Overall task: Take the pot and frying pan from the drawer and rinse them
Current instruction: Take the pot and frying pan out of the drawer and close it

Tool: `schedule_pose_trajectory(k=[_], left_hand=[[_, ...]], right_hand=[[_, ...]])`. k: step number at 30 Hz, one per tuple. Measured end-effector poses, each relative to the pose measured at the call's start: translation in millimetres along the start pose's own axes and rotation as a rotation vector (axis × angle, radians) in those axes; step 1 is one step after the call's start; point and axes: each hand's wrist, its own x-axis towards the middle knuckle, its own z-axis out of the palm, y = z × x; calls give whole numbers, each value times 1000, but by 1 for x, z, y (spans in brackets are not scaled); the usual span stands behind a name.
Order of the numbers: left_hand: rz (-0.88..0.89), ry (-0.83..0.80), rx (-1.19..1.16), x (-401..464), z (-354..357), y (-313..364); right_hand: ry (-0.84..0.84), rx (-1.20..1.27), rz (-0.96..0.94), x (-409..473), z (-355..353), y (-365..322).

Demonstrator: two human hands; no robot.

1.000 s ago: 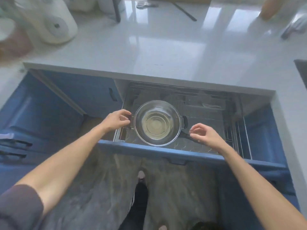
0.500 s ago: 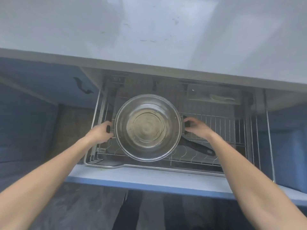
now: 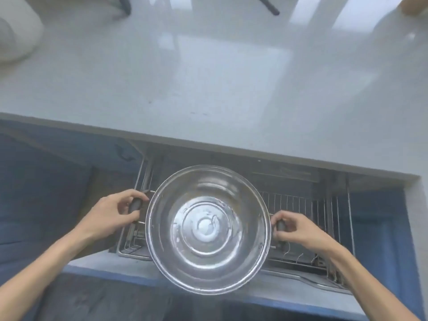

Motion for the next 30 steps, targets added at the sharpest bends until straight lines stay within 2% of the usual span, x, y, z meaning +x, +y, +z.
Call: schedule_pose_trajectory(k=[4, 9, 13, 17, 23, 27, 29, 30], left_hand=[[68, -10, -88, -49, -51, 30], [247, 52, -209, -57, -124, 71], [322, 96, -204, 14, -168, 114], [242, 158, -142, 109, -197, 129], [144, 255, -195, 196, -191, 123], [173, 250, -193, 206, -183, 117], [201, 371, -122, 196, -182, 116], [228, 518, -100, 184, -180, 114]], right_hand=[[-14, 61, -65, -69, -1, -43], [138, -40, -257, -105, -32, -122], [313, -153, -392, -51, -71, -188], [336, -147, -345, 36, -103, -226], [456, -108, -307, 116, -120, -231], [417, -80, -350, 123, -123, -228], [429, -61, -372, 114, -122, -226], [543, -79, -412, 103, -118, -224]])
